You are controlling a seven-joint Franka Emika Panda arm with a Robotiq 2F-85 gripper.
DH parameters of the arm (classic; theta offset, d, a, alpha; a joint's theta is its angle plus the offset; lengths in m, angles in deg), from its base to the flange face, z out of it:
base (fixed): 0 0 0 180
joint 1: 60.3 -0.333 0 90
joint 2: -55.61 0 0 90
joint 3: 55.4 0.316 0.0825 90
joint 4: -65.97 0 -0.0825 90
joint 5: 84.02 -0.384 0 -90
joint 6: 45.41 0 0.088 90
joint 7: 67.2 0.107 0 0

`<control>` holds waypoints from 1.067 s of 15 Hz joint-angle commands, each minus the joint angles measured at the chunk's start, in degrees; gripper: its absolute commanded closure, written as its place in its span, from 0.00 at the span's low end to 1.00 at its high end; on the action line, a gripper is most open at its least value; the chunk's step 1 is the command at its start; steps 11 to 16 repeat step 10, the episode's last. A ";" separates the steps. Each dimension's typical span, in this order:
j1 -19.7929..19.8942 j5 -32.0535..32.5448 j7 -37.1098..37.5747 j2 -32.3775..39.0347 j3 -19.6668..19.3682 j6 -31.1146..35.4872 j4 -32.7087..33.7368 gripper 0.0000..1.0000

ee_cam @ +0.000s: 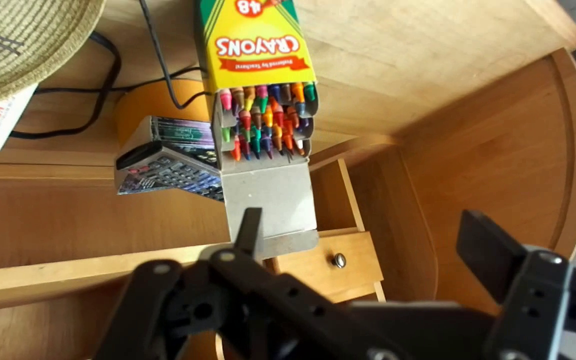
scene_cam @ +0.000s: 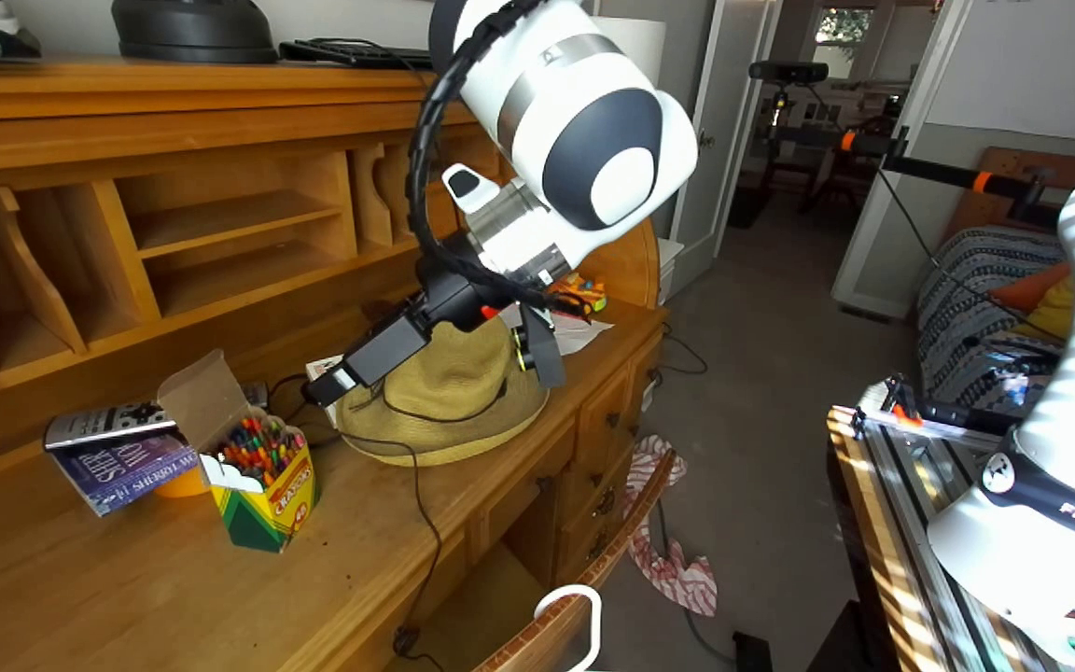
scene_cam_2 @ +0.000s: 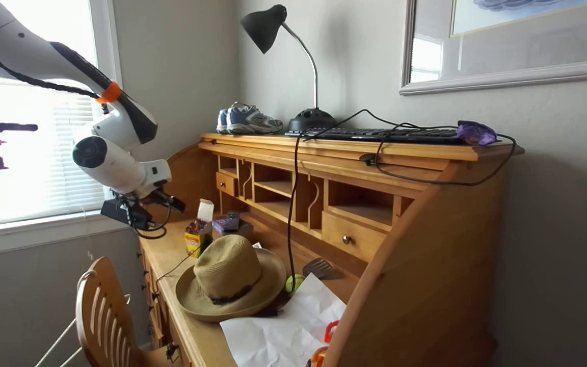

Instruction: Put the crayon in the crayon box

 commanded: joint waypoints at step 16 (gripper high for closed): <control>-0.87 2.78 6.68 -7.28 4.18 11.70 -3.91 0.00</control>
